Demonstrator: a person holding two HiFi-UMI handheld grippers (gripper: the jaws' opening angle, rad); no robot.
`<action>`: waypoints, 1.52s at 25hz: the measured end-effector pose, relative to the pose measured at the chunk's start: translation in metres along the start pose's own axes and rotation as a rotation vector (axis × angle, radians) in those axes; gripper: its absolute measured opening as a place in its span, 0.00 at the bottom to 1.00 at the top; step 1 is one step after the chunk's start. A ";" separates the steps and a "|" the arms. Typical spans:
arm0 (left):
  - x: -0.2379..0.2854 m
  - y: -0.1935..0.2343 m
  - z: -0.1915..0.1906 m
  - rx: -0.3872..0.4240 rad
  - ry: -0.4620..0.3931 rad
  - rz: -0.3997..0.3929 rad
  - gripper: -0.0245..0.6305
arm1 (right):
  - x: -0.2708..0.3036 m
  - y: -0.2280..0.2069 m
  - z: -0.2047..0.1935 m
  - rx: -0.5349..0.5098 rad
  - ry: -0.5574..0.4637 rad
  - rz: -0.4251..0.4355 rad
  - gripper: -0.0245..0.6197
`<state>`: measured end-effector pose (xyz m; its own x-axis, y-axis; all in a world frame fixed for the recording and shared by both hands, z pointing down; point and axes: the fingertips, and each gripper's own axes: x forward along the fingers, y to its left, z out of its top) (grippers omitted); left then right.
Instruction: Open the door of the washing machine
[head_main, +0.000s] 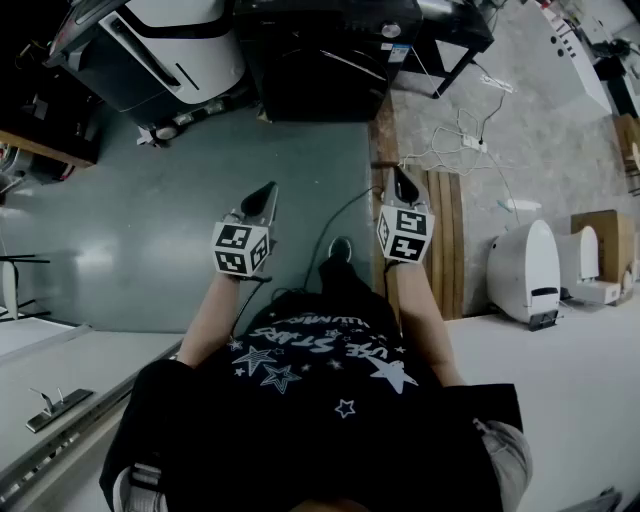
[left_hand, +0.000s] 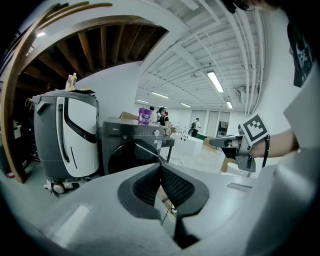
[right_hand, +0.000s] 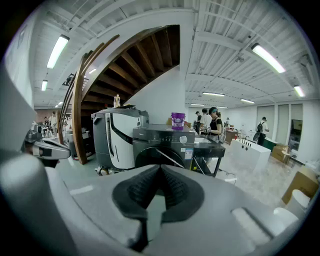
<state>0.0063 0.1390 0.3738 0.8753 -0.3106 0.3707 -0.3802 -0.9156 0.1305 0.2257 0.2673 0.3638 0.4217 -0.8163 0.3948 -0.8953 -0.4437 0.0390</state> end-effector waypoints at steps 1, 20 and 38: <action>-0.003 -0.002 -0.001 -0.006 0.000 -0.003 0.05 | -0.003 0.001 -0.001 0.000 0.002 -0.001 0.04; 0.061 -0.009 -0.004 -0.036 0.055 0.004 0.05 | 0.043 -0.048 -0.003 0.083 0.021 0.012 0.04; 0.111 0.024 0.042 -0.052 0.018 0.189 0.05 | 0.120 -0.083 -0.003 0.170 0.083 0.248 0.51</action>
<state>0.1066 0.0721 0.3792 0.7818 -0.4706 0.4092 -0.5525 -0.8269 0.1048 0.3500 0.2073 0.4109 0.1739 -0.8774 0.4471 -0.9298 -0.2959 -0.2190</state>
